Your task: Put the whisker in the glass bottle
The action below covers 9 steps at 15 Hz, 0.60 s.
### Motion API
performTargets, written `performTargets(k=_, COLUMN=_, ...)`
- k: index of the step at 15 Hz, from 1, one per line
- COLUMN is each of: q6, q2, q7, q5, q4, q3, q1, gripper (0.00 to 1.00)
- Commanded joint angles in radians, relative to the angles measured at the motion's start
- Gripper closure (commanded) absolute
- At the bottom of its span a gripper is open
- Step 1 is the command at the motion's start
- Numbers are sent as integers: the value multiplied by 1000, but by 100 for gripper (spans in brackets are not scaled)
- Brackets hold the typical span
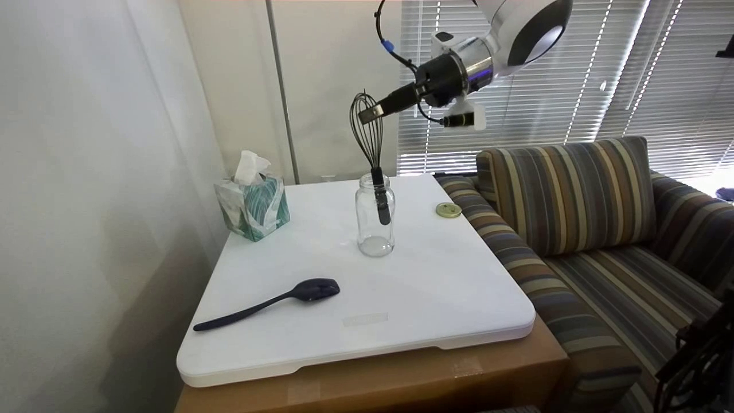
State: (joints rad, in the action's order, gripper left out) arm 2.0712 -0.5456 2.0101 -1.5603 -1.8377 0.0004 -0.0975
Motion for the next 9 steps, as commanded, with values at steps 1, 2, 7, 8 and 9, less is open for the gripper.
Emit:
performTargets(k=1, q6=-32, q2=-55, q7=15, q5=-10, q4=39, q3=-14, q1=7, gripper=99)
performTargets(k=2, q6=-31, q2=-61, q7=14, q5=-11, q4=38, q3=-15, q1=7, gripper=99)
performTargets(k=7, q6=-29, q2=-83, q7=14, q5=-12, q4=36, q3=-16, q1=5, gripper=99)
performTargets(k=8, q6=-29, q2=-87, q7=14, q5=-12, q4=37, q3=-16, q1=5, gripper=99)
performTargets(k=9, q6=-28, q2=-93, q7=11, q5=-11, q4=38, q3=-16, q1=5, gripper=99)
